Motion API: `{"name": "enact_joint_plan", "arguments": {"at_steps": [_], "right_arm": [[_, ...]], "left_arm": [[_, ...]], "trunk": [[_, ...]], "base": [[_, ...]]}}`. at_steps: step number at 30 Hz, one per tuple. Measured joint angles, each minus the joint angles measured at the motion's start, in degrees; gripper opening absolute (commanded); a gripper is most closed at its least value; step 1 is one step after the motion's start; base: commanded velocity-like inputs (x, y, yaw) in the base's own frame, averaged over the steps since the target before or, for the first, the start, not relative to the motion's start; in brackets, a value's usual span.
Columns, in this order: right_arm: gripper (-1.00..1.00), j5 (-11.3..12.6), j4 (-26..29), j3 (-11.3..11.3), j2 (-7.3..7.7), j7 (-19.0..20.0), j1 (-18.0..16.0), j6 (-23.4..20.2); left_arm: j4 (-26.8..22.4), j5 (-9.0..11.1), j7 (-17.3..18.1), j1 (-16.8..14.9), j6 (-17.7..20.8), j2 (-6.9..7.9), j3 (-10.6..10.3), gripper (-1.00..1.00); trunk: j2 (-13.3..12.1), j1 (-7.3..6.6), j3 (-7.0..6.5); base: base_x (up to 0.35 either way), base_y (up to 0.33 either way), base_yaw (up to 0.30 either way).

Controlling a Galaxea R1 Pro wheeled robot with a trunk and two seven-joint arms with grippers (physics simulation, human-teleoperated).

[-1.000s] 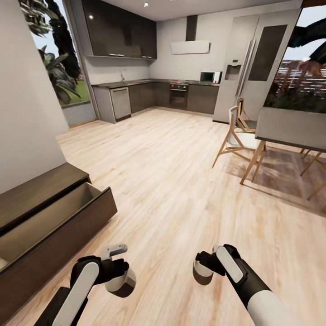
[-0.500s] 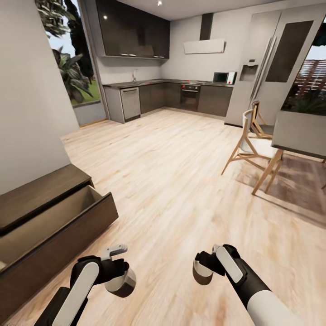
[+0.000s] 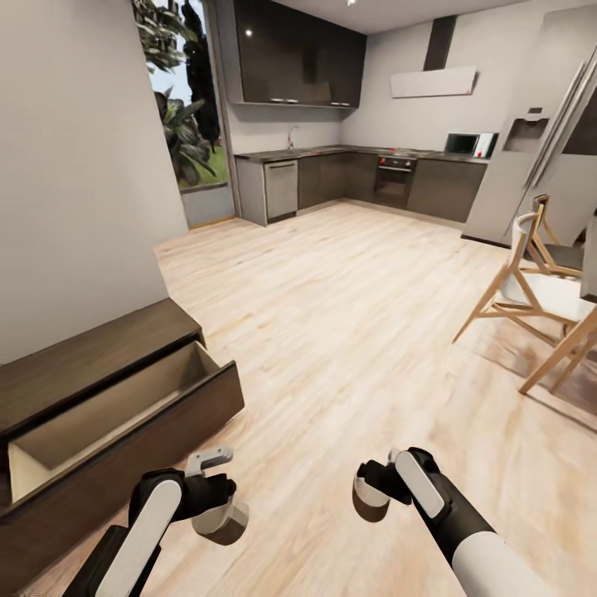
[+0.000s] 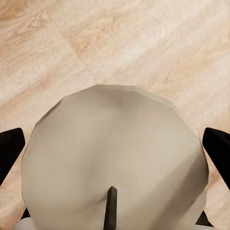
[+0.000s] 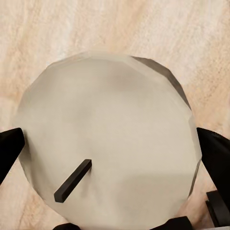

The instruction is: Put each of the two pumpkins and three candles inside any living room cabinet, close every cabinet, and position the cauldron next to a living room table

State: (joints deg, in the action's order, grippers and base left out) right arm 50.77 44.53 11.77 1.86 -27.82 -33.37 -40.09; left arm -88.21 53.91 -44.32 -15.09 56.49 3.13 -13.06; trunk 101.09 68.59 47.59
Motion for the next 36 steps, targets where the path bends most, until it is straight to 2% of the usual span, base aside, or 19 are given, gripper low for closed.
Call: {"name": "enact_joint_plan", "arguments": {"at_steps": [9, 15, 20, 24, 36], "right_arm": [[-1.00, 0.03, 0.00, 0.00, -0.01, 0.00, 0.00, 0.01], [-1.00, -0.01, 0.00, 0.00, -0.01, 0.00, 0.00, 0.00], [-1.00, -0.01, 0.00, 0.00, -0.01, 0.00, 0.00, 0.00], [-1.00, 0.00, 0.00, 0.00, -0.01, 0.00, 0.00, 0.00], [-1.00, -0.51, 0.09, 0.07, 0.10, 0.17, 0.01, 0.13]], "left_arm": [[0.01, 0.03, 0.20, -0.03, 0.01, 0.00, 0.06, -1.00], [-0.07, 0.24, 0.56, -0.04, -0.10, -0.15, 0.17, -1.00], [-0.08, 0.47, 0.48, -0.05, -0.18, -1.34, 0.24, -1.00], [-0.08, 0.33, 0.45, -0.05, -0.12, -1.61, 0.26, -1.00], [-0.06, 0.45, 0.44, -0.07, -0.14, -1.68, 0.24, -1.00]], "trunk": [[0.00, 0.00, 0.00], [0.00, 0.02, 0.00], [0.00, 0.02, 0.00], [0.00, 0.02, 0.00], [-4.80, -2.61, -2.12]], "base": [[0.196, -0.007, 0.292], [0.037, -0.008, 0.292], [0.003, -0.001, 0.292], [0.000, 0.000, 0.292], [0.000, 0.000, 0.066]]}}
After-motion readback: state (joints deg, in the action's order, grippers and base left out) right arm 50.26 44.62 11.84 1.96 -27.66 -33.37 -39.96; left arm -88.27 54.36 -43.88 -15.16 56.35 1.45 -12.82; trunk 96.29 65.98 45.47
